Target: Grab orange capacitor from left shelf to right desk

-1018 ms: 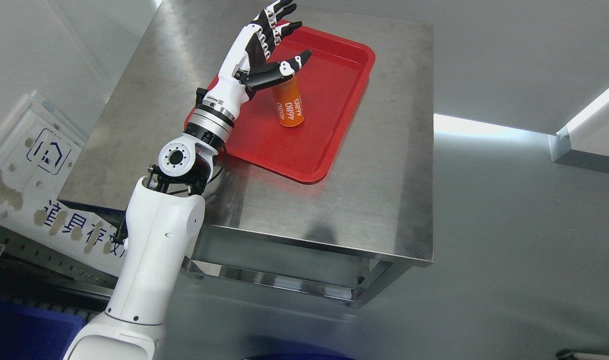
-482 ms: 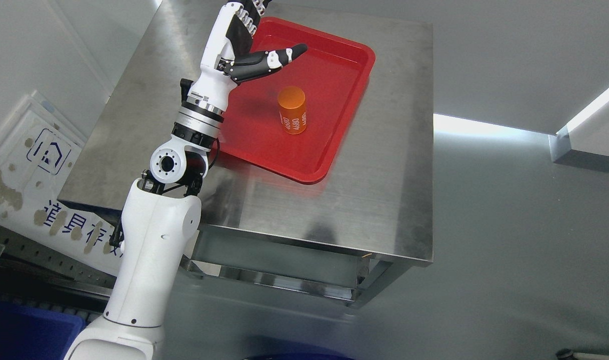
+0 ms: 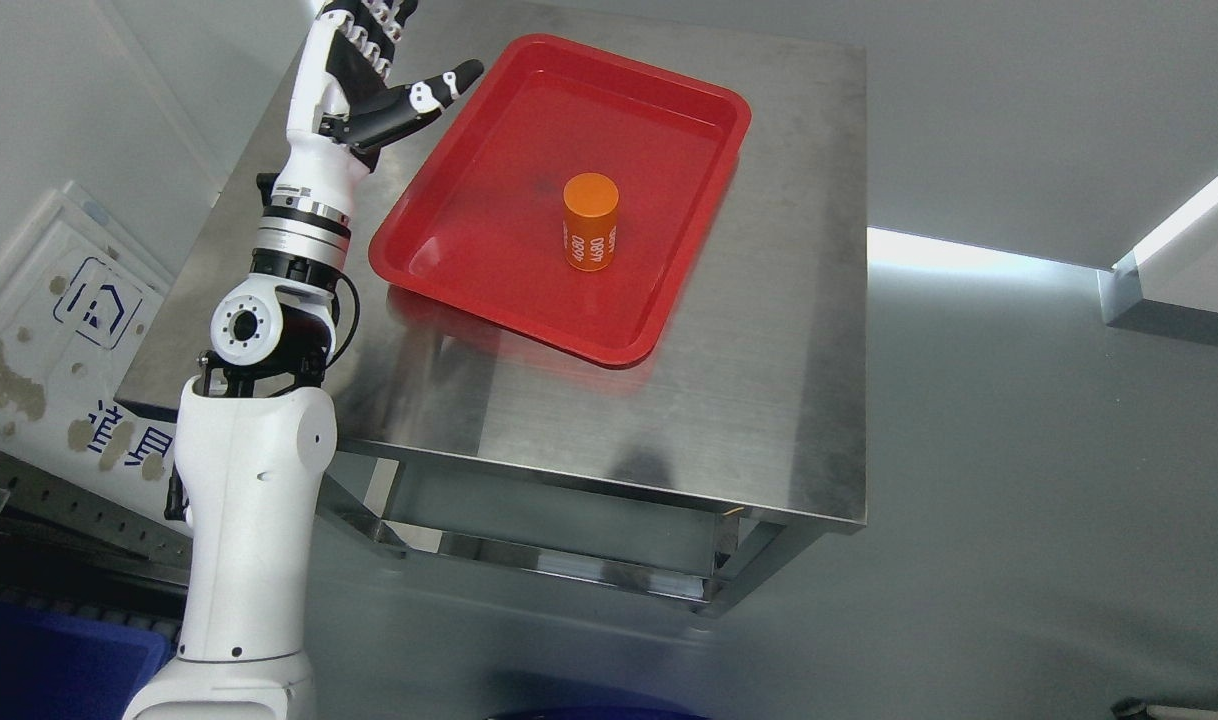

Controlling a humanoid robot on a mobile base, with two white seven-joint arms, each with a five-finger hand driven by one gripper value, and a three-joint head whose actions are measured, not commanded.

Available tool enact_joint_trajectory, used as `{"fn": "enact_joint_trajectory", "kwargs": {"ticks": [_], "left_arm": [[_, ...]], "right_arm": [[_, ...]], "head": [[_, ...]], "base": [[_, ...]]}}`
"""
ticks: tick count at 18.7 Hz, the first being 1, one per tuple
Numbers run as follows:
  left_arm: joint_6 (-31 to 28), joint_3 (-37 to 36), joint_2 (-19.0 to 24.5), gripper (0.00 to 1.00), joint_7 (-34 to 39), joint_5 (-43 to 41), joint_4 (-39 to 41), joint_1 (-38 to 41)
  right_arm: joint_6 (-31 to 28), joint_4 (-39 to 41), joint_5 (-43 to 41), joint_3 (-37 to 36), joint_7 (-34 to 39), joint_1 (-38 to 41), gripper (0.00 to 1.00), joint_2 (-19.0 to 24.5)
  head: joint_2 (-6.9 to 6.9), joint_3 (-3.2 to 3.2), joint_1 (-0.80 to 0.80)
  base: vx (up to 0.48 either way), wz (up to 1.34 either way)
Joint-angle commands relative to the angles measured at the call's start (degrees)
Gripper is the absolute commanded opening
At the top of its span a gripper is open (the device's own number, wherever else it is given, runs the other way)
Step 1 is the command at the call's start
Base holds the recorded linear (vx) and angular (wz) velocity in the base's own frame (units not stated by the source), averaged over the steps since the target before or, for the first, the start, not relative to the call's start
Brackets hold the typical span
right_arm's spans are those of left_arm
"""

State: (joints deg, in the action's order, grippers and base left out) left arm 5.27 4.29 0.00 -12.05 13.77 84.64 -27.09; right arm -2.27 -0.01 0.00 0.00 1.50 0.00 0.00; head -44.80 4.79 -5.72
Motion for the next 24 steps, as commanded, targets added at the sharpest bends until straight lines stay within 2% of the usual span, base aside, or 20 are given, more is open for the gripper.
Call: {"fn": "enact_joint_trajectory", "kwargs": {"ticks": [1,10,14,17,24], "left_arm": [[-0.4,12.5,1.0,1.0,0.1,0.2,2.5,2.9],[-0.5,11.2,1.0,1.0,1.1,-0.1,10.1,15.9],[-0.3,10.7,1.0,1.0,5.6,-0.1,10.2,18.5],[2.1,10.6,1.0,1.0,5.1,-0.1,10.1,20.5],[2.4,8.4,1.0,1.0,5.2,-1.6,10.2,20.0]], "right_arm": [[0.0,1.3,0.0,-0.6,0.3,1.9,1.0,-1.0],[0.0,1.3,0.0,-0.6,0.3,1.9,1.0,-1.0],[0.0,1.3,0.0,-0.6,0.3,1.9,1.0,-1.0],[0.0,1.3,0.0,-0.7,0.3,1.9,1.0,-1.0],[0.0,1.3,0.0,-0.6,0.3,1.9,1.0,-1.0]], "head": [[0.0,0.0,0.0],[0.0,0.0,0.0],[0.0,0.0,0.0],[0.0,0.0,0.0],[0.0,0.0,0.0]], "base": [[0.0,0.0],[0.0,0.0],[0.0,0.0],[0.0,0.0],[0.0,0.0]]}}
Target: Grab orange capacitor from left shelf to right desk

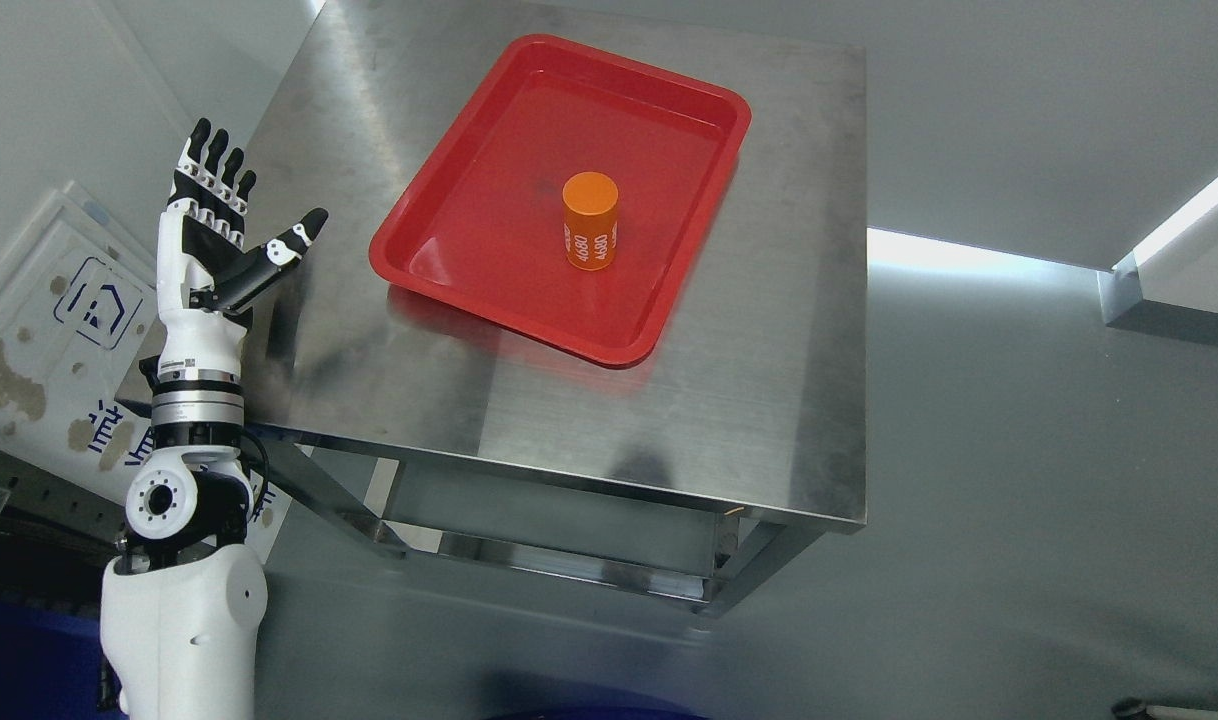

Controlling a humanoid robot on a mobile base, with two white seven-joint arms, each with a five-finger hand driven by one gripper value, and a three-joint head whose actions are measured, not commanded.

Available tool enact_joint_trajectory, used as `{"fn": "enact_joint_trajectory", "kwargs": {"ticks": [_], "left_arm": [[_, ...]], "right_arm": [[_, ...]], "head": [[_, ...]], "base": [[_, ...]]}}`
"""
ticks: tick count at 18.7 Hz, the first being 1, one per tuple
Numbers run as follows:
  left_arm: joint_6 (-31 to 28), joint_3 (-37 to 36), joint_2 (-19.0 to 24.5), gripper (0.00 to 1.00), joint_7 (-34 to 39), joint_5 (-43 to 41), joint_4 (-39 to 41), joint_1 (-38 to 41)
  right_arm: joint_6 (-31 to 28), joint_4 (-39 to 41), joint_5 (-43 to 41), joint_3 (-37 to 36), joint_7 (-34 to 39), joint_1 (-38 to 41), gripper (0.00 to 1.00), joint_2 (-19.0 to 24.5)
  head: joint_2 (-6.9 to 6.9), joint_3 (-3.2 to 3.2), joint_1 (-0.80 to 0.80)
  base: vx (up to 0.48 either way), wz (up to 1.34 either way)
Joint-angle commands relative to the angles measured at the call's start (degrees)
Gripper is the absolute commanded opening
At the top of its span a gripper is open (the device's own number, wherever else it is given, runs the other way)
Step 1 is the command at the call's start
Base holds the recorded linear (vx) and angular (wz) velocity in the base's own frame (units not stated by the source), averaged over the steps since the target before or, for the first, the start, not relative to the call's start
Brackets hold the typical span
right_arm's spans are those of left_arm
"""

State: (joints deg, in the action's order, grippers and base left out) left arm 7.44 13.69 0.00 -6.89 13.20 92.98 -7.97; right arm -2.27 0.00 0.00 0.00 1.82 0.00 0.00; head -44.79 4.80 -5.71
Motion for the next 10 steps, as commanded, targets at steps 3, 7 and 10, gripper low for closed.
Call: {"fn": "enact_joint_trajectory", "kwargs": {"ticks": [3,7,10], "left_arm": [[0.5,-2.9,1.0,1.0,0.0,-1.2,1.9,0.7],[1.5,-4.2,1.0,1.0,0.0,-1.2,1.9,0.8],[1.6,-4.7,1.0,1.0,0.0,-1.2,1.9,0.8]], "right_arm": [[0.0,1.3,0.0,-0.6,-0.1,1.9,1.0,-1.0],[0.0,1.3,0.0,-0.6,0.0,2.0,1.0,-1.0],[0.0,1.3,0.0,-0.7,-0.1,1.9,1.0,-1.0]], "head": [[0.0,0.0,0.0],[0.0,0.0,0.0],[0.0,0.0,0.0]], "base": [[0.0,0.0],[0.0,0.0],[0.0,0.0]]}}
